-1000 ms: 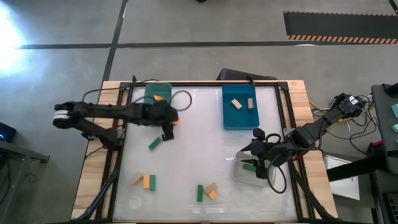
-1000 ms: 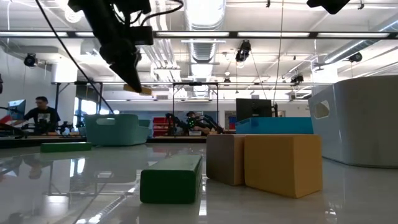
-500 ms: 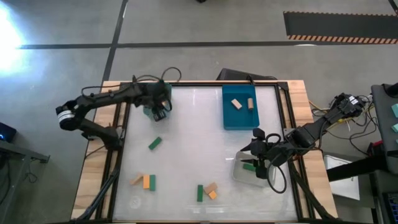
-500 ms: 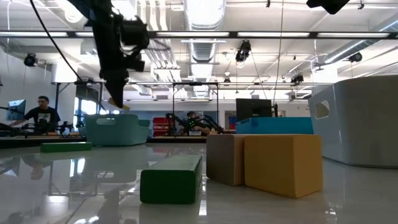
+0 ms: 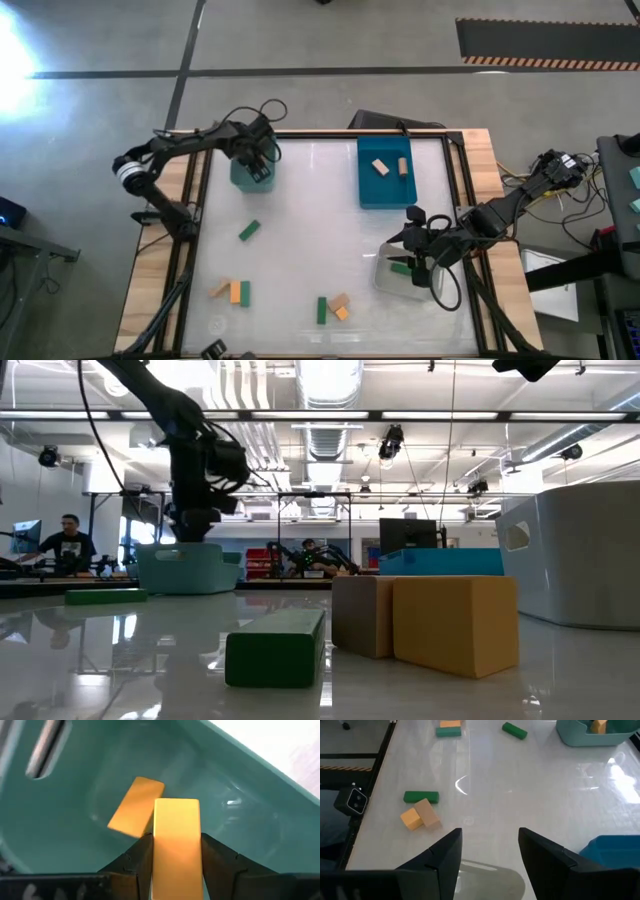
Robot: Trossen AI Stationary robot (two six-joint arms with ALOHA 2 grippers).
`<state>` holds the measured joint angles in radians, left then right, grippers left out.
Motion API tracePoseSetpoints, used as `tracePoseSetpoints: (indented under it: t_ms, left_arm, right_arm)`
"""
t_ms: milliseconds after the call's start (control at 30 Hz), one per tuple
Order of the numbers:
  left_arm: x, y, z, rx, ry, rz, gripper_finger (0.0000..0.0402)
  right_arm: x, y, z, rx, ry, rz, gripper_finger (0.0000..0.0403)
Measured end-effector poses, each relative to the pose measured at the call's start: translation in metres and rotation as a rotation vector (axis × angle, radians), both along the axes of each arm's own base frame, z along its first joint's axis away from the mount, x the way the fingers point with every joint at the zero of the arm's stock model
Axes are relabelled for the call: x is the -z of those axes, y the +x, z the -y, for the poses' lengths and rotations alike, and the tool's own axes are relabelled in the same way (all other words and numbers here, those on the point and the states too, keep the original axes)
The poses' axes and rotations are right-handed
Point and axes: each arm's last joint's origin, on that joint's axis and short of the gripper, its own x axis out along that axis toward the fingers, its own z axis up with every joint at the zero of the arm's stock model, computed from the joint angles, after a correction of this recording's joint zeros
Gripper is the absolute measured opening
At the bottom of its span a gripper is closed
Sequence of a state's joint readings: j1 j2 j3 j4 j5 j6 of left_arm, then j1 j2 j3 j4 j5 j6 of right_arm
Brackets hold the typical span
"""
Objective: Sort & place blocks by color
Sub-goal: Put the yellow wooden block into the light blue bin, then put the green wooden block into the gray bin
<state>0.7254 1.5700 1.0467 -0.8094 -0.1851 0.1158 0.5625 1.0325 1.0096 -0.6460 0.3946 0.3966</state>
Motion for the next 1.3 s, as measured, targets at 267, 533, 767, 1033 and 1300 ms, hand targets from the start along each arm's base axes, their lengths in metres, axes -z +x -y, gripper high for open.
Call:
tracePoseSetpoints:
  t_ms: [267,533,767,1033,1300]
  left_arm:
    - [0.017,0.007,-0.006,0.002,-0.022,-0.016,0.0116]
    - [0.019,0.008,-0.007,0.003,-0.024,-0.015,0.0152]
    - [0.020,0.008,-0.006,0.000,-0.026,-0.017,0.0158]
    - [0.005,0.009,-0.001,0.013,0.008,0.018,0.0160]
    - [-0.043,0.012,0.035,0.045,0.105,0.195,0.0161]
  right_arm:
    - [0.000,0.000,0.000,0.000,0.000,0.000,0.0187]
    - [0.000,0.000,0.000,0.000,-0.001,0.001,0.0187]
    - [0.000,0.000,0.000,0.000,-0.001,0.000,0.0187]
    - [0.000,0.000,0.000,0.000,-0.001,0.000,0.0187]
    - [0.000,0.000,0.001,0.028,-0.034,0.018,0.0187]
